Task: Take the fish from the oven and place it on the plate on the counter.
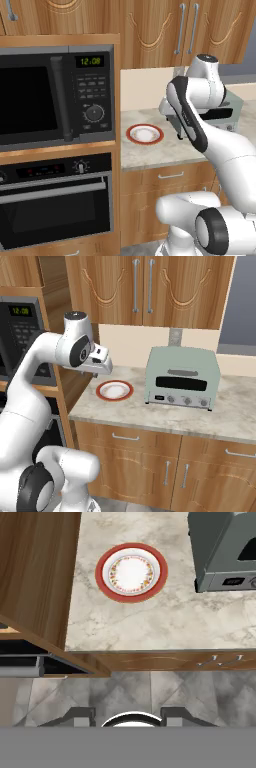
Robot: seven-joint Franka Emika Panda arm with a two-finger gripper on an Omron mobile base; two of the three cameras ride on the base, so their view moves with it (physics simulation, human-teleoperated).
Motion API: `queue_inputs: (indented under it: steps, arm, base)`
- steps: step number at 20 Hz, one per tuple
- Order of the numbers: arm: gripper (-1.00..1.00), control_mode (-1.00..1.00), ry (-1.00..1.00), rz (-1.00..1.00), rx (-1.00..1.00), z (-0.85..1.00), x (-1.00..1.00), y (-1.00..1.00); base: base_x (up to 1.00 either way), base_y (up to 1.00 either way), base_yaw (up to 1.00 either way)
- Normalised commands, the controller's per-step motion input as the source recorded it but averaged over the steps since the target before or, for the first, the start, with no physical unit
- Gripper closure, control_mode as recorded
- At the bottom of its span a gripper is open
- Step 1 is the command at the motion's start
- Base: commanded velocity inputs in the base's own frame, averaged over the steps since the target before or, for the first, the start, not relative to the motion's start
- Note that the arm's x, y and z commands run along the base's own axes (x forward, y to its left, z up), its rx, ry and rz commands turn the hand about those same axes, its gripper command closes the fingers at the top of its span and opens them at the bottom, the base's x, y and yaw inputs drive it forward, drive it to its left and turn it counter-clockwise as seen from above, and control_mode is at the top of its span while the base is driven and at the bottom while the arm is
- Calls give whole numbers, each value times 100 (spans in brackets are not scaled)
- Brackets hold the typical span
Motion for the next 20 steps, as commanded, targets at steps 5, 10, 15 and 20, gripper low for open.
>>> queue_inputs:
  steps: [5,10,15,20]
  arm:
    - [-100,-100,1,1,0,-6,-13,19]
    - [-100,-100,-1,48,-10,-31,-16,100]
    - [-100,-100,0,56,-16,-45,0,100]
    - [-100,-100,0,32,-23,-73,-1,100]
  base:
    - [0,0,0]
    - [0,0,0]
    - [0,0,0]
    - [0,0,0]
